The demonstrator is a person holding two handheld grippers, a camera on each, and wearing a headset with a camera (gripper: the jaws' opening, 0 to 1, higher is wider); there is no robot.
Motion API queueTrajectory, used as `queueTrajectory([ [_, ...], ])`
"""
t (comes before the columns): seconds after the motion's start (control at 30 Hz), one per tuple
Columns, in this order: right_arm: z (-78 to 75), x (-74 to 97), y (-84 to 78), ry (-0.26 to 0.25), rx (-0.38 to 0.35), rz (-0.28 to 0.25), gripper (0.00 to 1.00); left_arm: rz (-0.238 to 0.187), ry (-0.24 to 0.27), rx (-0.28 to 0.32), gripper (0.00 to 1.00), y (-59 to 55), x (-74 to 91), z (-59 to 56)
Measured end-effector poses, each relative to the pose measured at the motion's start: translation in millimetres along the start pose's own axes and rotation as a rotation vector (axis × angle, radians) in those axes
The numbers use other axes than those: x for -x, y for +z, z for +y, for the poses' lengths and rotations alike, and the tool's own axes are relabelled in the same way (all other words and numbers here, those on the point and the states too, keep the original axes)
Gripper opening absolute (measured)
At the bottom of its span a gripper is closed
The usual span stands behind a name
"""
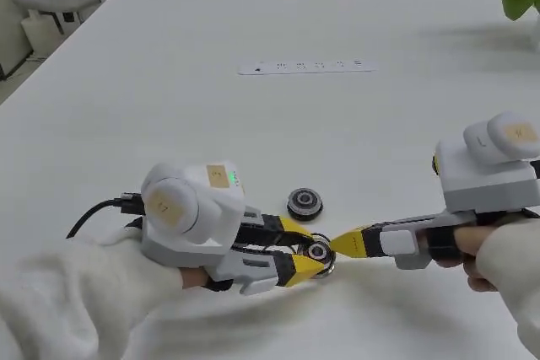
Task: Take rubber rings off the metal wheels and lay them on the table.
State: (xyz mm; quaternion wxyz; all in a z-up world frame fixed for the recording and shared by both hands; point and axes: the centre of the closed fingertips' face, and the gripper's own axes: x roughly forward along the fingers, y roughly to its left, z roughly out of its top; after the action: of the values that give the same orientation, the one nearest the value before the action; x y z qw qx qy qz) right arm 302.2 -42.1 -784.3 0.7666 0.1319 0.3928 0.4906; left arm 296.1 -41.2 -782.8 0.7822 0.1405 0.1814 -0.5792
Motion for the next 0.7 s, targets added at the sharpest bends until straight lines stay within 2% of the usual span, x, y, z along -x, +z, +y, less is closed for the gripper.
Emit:
queueTrajectory([
  [0.2,1.6,0.4,1.5,0.004,0.004,-0.004,0.00,-0.012,0.004,-0.013,0.33,8.1,6.3,0.5],
  [0.33,3.5,0.0,3.0,0.007,0.010,-0.008,0.00,-0.030,0.013,-0.018,0.34,15.9,14.2,2.9],
  [0.4,4.3,0.1,3.8,0.009,0.010,-0.011,0.00,-0.039,0.015,-0.023,0.38,19.3,18.1,3.5],
  [0.57,5.8,0.3,5.2,0.013,0.011,-0.016,0.00,-0.031,0.017,-0.045,0.49,21.0,27.8,2.9],
  [0.7,7.7,0.3,6.9,0.018,0.011,-0.022,0.00,-0.047,0.024,-0.036,0.53,25.7,37.6,6.5],
])
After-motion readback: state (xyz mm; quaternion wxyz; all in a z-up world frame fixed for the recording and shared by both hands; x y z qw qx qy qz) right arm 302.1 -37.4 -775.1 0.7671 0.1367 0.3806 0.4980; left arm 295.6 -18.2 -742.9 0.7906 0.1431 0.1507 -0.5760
